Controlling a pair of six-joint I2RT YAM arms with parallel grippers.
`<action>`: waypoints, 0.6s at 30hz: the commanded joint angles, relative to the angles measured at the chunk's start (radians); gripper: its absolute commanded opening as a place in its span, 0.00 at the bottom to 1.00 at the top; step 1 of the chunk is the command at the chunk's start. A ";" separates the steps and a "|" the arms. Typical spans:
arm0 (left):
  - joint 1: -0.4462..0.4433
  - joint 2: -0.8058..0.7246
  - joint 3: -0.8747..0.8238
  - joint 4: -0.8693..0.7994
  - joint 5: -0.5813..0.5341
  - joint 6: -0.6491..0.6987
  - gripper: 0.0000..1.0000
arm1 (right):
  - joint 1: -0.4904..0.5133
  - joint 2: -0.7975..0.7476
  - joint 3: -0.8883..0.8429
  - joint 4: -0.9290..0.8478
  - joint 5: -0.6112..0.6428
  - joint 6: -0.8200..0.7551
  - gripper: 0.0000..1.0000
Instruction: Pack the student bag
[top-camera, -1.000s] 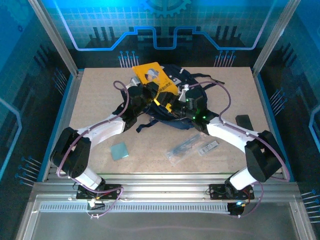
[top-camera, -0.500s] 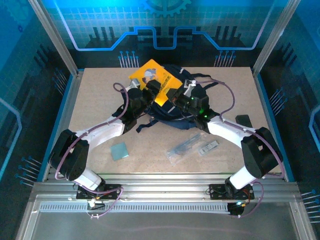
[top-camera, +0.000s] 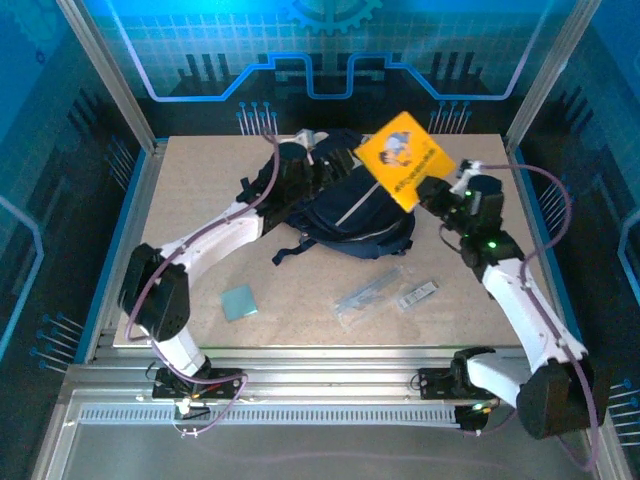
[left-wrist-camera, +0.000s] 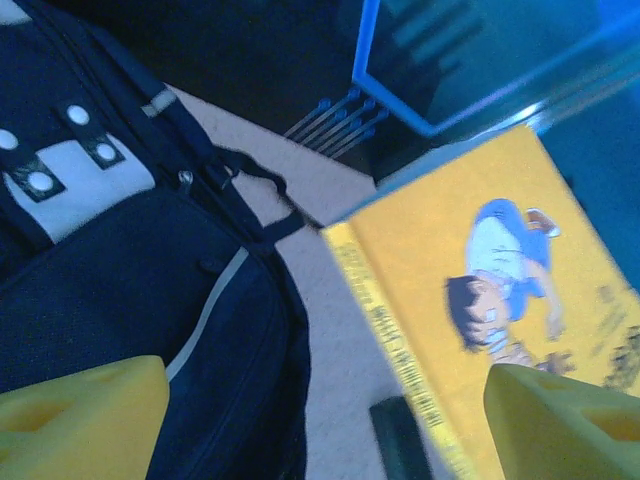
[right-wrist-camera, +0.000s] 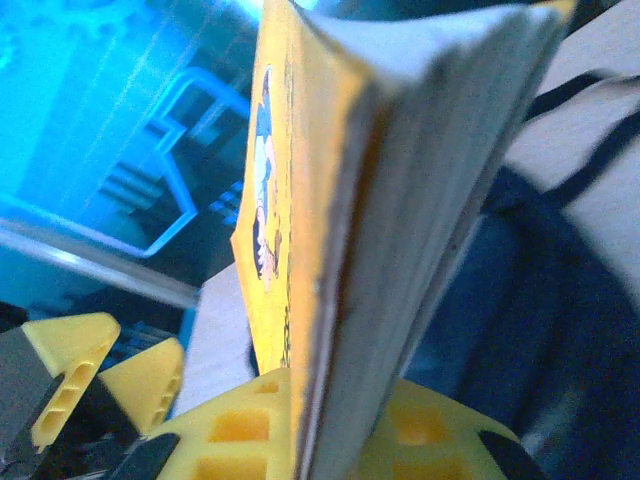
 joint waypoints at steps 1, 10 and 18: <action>-0.029 0.113 0.151 -0.256 0.106 0.226 0.82 | -0.144 -0.056 0.006 -0.193 -0.045 -0.125 0.00; -0.150 0.477 0.607 -0.651 -0.141 0.578 0.82 | -0.459 -0.088 -0.057 -0.319 -0.259 -0.186 0.00; -0.172 0.740 0.882 -0.770 -0.331 0.685 0.82 | -0.516 -0.095 -0.090 -0.278 -0.387 -0.176 0.00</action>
